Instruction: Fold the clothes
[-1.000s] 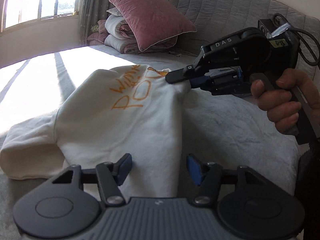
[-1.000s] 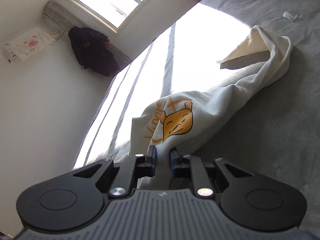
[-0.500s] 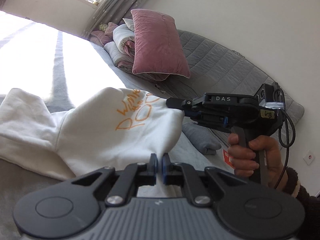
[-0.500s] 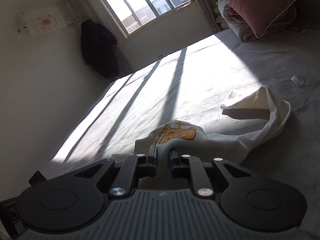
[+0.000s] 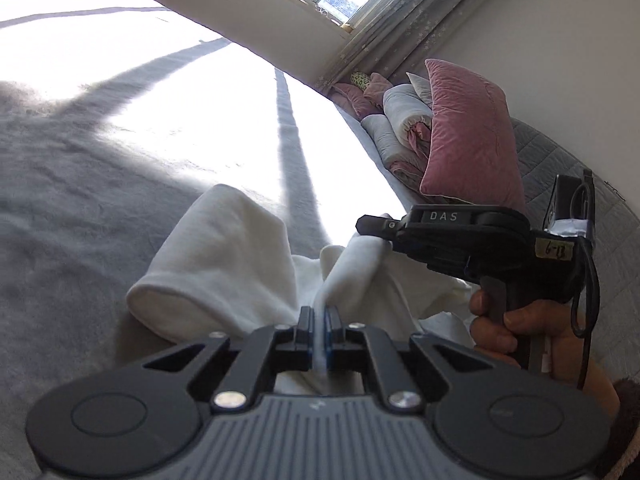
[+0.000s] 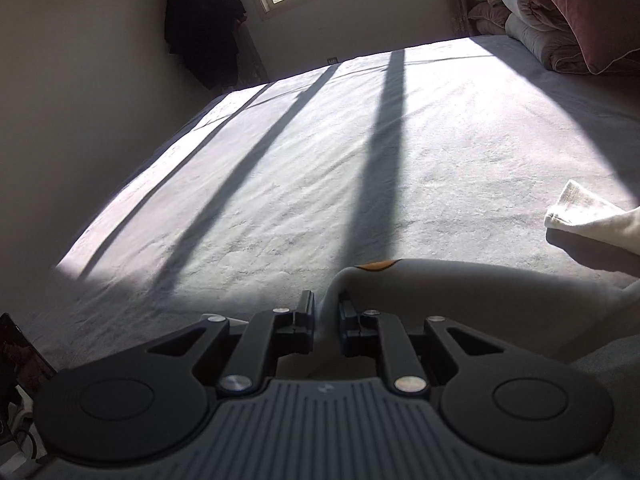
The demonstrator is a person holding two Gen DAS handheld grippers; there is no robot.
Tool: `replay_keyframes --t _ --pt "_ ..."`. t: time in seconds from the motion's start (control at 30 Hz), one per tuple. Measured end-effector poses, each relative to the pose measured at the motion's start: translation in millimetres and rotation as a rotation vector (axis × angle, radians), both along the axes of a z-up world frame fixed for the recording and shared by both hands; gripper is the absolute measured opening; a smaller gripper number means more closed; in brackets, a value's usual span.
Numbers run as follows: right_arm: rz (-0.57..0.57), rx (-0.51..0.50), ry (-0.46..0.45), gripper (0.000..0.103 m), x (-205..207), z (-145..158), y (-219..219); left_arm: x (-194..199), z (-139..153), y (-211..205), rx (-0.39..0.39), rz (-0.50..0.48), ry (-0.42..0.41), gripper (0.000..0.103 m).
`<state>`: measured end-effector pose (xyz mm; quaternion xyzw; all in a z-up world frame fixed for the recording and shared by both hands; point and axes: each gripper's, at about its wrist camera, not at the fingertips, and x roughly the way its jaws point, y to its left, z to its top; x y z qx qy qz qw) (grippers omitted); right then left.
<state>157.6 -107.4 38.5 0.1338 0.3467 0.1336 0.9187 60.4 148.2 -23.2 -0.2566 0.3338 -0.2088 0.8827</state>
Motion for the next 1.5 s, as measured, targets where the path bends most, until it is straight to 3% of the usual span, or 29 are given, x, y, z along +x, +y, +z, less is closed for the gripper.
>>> replay_keyframes --t 0.17,0.3,0.37,0.43,0.5,0.6,0.73,0.83,1.0,1.07,1.17,1.27,1.33,1.5 --pt "0.016 -0.061 0.058 0.015 22 -39 20 6 -3 2 0.050 0.015 0.036 0.007" --pt "0.025 -0.058 0.046 0.014 22 -43 21 6 -6 9 0.042 0.016 0.058 0.011" --pt "0.042 -0.041 0.042 0.026 19 -37 19 7 -7 10 0.032 0.012 0.069 0.022" --pt "0.062 0.017 0.042 0.052 13 -27 10 6 -7 11 0.017 0.008 0.072 0.035" --pt "0.080 0.096 0.025 0.064 2 -15 -2 3 -5 11 0.005 0.003 0.070 0.041" --pt "0.103 0.153 0.007 0.065 -16 4 -21 1 -2 8 -0.006 -0.014 0.060 0.042" --pt "0.092 0.100 -0.008 0.065 -39 17 -34 -2 -2 2 -0.002 -0.016 0.063 0.043" --pt "0.072 0.059 0.009 0.065 -52 15 -41 -4 -3 0 0.001 -0.012 0.069 0.043" --pt "0.021 0.090 0.086 0.065 -66 -6 -52 -10 -1 0 0.005 -0.012 0.067 0.044" --pt "0.024 0.139 0.123 0.062 -68 -15 -54 -12 0 1 0.009 -0.013 0.067 0.044" --pt "0.047 0.189 0.163 0.045 -71 -25 -49 -13 -1 4 0.012 -0.014 0.071 0.044" --pt "0.043 0.171 0.155 0.016 -73 -31 -39 -13 -1 5 0.012 -0.014 0.072 0.044" --pt "0.021 0.156 0.131 0.010 -76 -28 -38 -14 -1 5 0.014 -0.014 0.070 0.044" --pt "-0.007 0.158 0.054 0.009 -96 -4 -46 -15 0 3 0.023 -0.022 0.065 0.044"
